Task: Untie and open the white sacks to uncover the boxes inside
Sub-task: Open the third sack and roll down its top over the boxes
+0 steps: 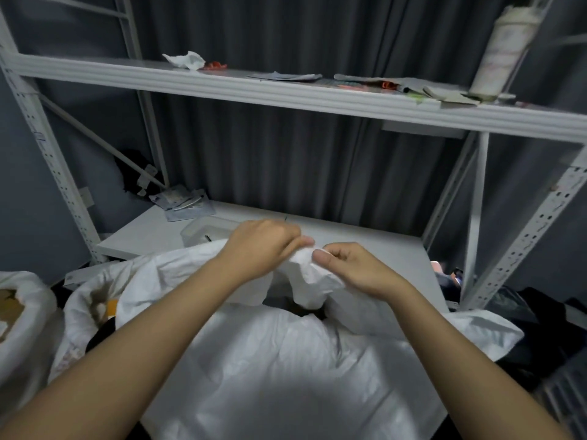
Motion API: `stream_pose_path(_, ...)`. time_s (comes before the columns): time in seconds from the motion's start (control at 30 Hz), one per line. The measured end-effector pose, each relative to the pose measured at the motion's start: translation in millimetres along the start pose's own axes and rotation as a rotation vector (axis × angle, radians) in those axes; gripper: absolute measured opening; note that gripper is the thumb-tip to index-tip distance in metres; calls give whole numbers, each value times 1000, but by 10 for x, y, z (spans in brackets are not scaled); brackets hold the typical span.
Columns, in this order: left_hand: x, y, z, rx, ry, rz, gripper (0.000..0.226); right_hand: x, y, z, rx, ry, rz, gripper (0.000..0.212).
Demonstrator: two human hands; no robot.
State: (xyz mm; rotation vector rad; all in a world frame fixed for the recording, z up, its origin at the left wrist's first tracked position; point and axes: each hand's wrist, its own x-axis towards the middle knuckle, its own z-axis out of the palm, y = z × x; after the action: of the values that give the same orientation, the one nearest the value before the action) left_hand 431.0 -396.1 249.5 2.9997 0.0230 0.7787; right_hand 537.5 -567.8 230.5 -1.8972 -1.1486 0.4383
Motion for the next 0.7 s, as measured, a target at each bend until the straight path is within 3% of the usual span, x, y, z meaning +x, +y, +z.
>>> stream_pose_path(0.1,68,-186,-135,-16,-46,-272,55,5,32,-39,-495,206,8,43)
stream_pose_path(0.13,67,-207,-134,42,-2,-279,56,2,37,-30,-546,242,9,46)
stream_pose_path(0.23,87,-20,31,239,66,-60,57,9,-14,-32,1,23,138,49)
stream_pose_path(0.27,91,43,83,206,33,-45,58,9,-26,-30,126,6,161,50)
stream_pose_path(0.3,106,43,82,121,-8,-111,58,17,-39,-40,100,44,145,50)
stream_pose_path(0.4,168,-176,1,-168,-113,-381,61,-6,-14,4,-573,309,9,45)
stream_pose_path(0.43,167,-222,8,-94,-85,-325,62,-12,-11,21,-597,304,20,45)
stream_pose_path(0.5,158,-186,82,75,51,-9,67,0,-9,4,-186,92,135,43)
stream_pose_path(0.57,118,-51,176,138,31,202,67,0,-30,-50,116,11,227,40)
stream_pose_path(0.6,122,-47,184,129,-8,164,64,-6,-8,-68,23,49,176,39)
stream_pose_path(0.67,160,-133,125,36,-97,-137,60,-41,124,-32,-592,234,-1,35)
stream_pose_path(0.7,174,-194,108,12,-97,-238,60,-59,100,0,-740,322,-40,36)
